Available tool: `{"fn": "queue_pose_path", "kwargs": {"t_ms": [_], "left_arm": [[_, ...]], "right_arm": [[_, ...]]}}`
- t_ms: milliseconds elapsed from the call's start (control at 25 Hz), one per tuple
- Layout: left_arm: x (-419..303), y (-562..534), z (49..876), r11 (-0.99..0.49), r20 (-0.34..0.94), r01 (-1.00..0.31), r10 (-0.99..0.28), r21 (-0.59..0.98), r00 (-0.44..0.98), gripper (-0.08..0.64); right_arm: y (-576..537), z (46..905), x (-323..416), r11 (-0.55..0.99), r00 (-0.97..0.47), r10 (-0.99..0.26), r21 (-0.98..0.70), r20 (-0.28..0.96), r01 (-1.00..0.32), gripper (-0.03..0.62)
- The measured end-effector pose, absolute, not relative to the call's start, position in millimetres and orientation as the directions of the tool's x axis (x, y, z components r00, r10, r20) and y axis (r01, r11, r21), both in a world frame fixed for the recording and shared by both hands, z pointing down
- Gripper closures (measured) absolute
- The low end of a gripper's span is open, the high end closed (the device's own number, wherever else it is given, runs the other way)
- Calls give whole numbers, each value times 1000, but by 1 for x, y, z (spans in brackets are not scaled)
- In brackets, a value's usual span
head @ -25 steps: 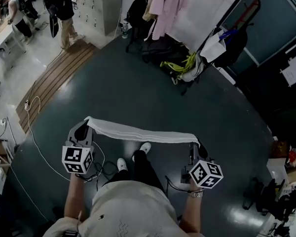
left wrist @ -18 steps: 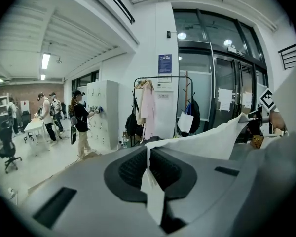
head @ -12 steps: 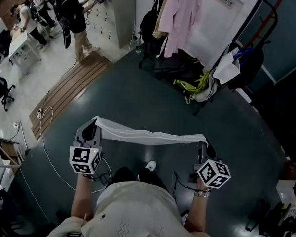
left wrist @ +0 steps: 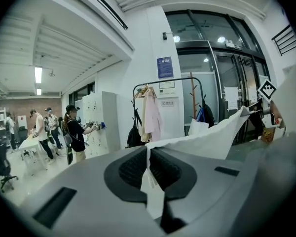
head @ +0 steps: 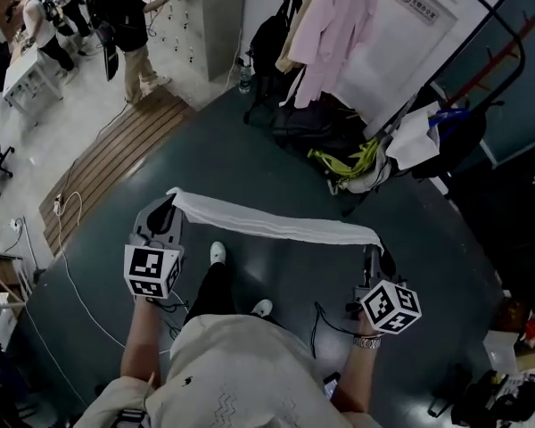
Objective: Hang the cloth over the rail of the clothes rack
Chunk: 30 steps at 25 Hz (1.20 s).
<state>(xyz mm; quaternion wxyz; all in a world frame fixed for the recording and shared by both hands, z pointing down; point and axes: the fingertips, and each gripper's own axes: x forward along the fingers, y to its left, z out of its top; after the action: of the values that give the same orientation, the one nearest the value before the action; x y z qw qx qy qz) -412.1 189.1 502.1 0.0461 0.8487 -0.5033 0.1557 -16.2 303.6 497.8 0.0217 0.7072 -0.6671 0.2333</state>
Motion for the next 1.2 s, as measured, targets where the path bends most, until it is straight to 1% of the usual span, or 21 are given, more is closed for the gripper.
{"fn": "queue_pose_path", "kwargs": {"t_ms": [160, 400, 560, 720, 920, 1040, 1200], "left_arm": [[-405, 103, 508, -562, 311, -825, -794, -48, 523, 538], [-390, -9, 502, -664, 300, -747, -718, -26, 628, 538], [-383, -57, 500, -712, 296, -701, -677, -34, 673, 538], [-380, -95, 495, -726, 295, -687, -663, -27, 688, 539], [-345, -133, 496, -733, 291, -674, -667, -92, 686, 538], [-313, -149, 493, -746, 297, -655, -656, -120, 694, 538], [-272, -176, 478, -761, 294, -629, -644, -158, 706, 538]], "right_arm": [[254, 496, -22, -198, 92, -920, -250, 380, -948, 563], [196, 482, -32, -335, 233, -900, -244, 369, -910, 563], [172, 486, -41, -390, 278, -881, -252, 383, -886, 563], [143, 479, -43, -412, 306, -870, -231, 386, -881, 563], [113, 478, -14, -419, 326, -872, -211, 366, -883, 563], [96, 481, 18, -422, 332, -867, -192, 371, -886, 563], [62, 486, 62, -398, 305, -879, -210, 367, -893, 563]]}}
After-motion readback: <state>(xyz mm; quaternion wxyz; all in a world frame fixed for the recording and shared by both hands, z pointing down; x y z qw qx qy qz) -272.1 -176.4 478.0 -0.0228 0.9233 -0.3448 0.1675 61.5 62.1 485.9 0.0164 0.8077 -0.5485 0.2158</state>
